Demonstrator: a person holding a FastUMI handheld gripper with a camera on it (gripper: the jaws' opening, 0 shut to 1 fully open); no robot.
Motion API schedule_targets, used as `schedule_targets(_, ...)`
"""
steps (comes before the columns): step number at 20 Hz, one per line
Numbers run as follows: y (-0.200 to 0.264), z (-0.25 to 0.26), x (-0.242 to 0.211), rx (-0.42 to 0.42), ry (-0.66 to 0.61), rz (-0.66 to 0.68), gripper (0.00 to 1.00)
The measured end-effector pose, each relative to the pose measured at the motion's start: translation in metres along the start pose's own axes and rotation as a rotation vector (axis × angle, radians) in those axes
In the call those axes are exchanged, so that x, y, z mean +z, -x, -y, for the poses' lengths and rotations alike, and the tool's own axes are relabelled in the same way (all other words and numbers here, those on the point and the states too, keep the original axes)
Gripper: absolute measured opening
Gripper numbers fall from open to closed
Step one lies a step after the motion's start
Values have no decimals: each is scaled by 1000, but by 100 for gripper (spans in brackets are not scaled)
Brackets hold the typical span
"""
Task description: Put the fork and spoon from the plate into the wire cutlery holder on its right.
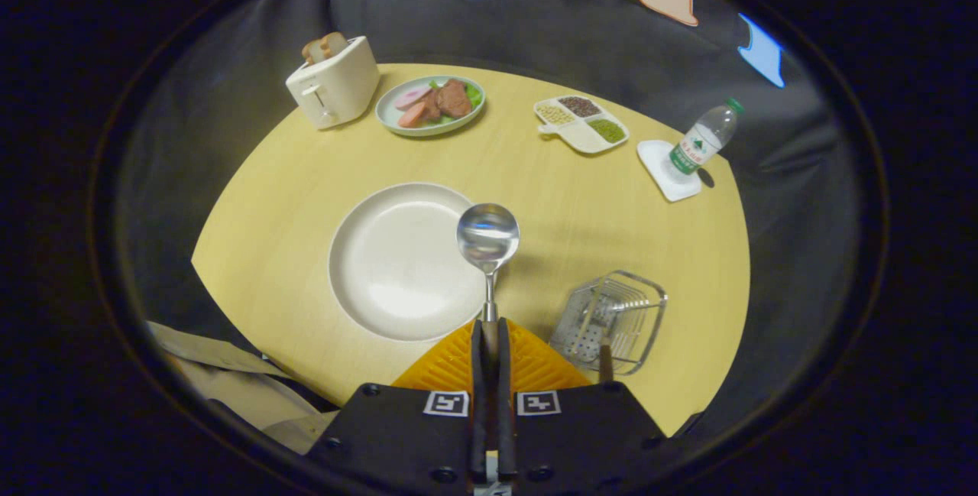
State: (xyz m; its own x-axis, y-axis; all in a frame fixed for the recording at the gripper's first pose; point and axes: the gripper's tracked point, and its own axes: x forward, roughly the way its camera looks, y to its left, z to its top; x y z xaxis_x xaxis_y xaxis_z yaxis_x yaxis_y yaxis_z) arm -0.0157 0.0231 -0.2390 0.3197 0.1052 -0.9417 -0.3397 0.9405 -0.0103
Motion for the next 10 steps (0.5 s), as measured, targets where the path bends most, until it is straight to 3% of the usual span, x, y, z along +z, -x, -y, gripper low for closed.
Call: schedule_targets(10, 23, 71, -26, -71, -38, -75, 9)
